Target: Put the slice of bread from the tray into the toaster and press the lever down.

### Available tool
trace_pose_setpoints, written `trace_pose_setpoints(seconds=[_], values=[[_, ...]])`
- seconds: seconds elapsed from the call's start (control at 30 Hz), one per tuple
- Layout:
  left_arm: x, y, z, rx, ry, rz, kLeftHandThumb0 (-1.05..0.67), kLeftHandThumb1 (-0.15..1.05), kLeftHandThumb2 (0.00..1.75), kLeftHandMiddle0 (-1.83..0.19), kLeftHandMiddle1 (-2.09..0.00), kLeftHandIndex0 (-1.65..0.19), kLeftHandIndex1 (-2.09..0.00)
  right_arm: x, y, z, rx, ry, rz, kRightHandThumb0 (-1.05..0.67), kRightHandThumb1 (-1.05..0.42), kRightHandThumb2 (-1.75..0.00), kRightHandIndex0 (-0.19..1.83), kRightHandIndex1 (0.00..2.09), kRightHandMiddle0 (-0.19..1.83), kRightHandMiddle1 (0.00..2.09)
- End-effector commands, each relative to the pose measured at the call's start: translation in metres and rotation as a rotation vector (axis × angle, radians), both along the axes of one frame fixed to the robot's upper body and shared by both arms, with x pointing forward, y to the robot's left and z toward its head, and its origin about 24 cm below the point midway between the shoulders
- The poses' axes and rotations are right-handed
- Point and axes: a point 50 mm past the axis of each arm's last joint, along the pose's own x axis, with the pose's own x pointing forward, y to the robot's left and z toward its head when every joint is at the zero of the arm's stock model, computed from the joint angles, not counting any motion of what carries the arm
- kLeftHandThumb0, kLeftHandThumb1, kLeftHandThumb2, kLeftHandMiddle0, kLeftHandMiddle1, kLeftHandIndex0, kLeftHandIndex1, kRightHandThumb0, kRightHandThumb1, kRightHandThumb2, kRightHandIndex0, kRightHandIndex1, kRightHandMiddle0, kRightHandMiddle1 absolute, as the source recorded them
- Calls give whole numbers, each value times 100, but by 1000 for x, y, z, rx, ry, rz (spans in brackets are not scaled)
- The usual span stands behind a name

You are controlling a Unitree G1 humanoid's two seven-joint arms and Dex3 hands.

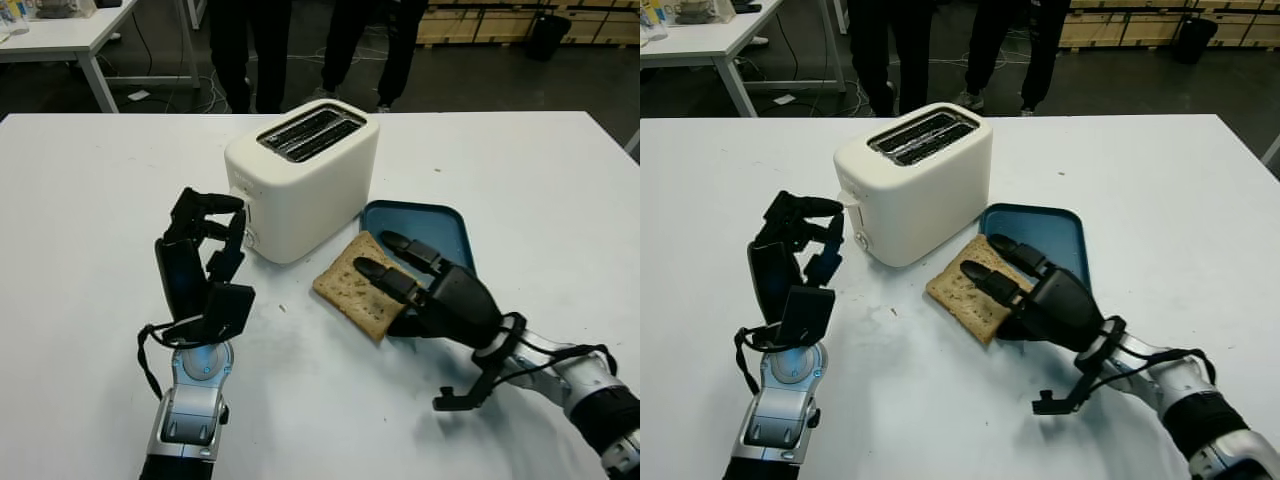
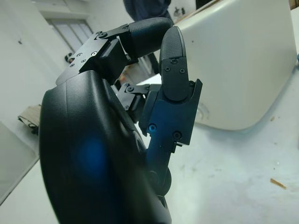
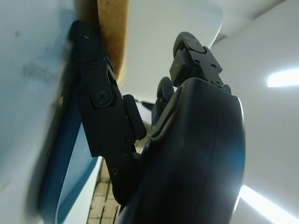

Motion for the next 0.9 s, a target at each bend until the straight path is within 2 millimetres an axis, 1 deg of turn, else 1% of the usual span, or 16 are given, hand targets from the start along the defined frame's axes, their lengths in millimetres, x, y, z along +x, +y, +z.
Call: trace_pose_setpoints(seconds=[0.0,0.13,0.23,0.33,0.37,0.4,0.43,0.47,0.5,0.53,0.6,0.63,0.7,0.8,0.87], values=[[1,-5,5,-29,-20,-1,-42,92,30,-61,-161,-58,-135,0,3,-1,-49,20,6,-60,-77,0,26,4,30,4],[1,-6,6,-28,-27,4,-42,92,30,-61,-161,-58,-135,0,8,6,-117,32,9,-54,-78,0,27,4,30,3],[1,-6,6,-32,-31,6,-42,92,30,-62,-162,-58,-135,-1,12,10,-144,50,-16,-47,-79,0,33,6,36,5],[0,-6,6,-37,-36,5,-42,92,29,-62,-162,-58,-134,-2,16,14,-156,33,-45,-36,-83,-2,55,17,53,12],[0,-6,6,-37,-37,5,-42,92,29,-62,-162,-58,-135,-3,17,14,-154,15,-49,-33,-83,-1,71,26,66,18],[0,-5,6,-32,-37,7,-42,92,29,-62,-162,-58,-135,-3,18,15,-148,0,-50,-31,-84,-1,85,44,80,21],[0,-5,6,-29,-34,10,-42,92,29,-62,-162,-58,-135,-3,18,15,-137,-13,-52,-31,-85,0,83,81,91,26],[0,-5,7,-26,-34,13,-43,92,29,-62,-162,-58,-135,-4,18,16,-125,-26,-53,-34,-88,0,82,125,97,49],[0,-4,7,-25,-34,14,-43,92,29,-62,-162,-58,-135,-5,18,16,-116,-37,-54,-40,-90,-5,88,154,88,100],[-1,-4,7,-25,-34,13,-43,92,29,-63,-162,-58,-135,-5,18,17,-109,-49,-55,-43,-91,-9,92,164,80,129],[-1,-4,6,-25,-33,12,-43,92,29,-62,-161,-58,-135,-6,18,17,-97,-77,-64,-49,-92,-23,97,172,74,162],[-1,-4,6,-23,-34,11,-43,92,29,-62,-161,-58,-135,-7,17,18,-90,-86,-71,-50,-92,-28,97,173,71,168],[-1,-4,6,-20,-38,9,-42,92,29,-63,-161,-58,-134,-8,16,20,-84,-99,-79,-48,-92,-35,95,174,68,173],[-1,-4,7,-20,-40,10,-41,92,28,-64,-160,-58,-134,-8,15,23,-85,-105,-88,-47,-92,-41,94,175,65,174],[-2,-4,7,-21,-37,12,-42,92,28,-64,-160,-59,-134,-8,14,24,-78,-109,-90,-45,-92,-41,93,175,64,174]])
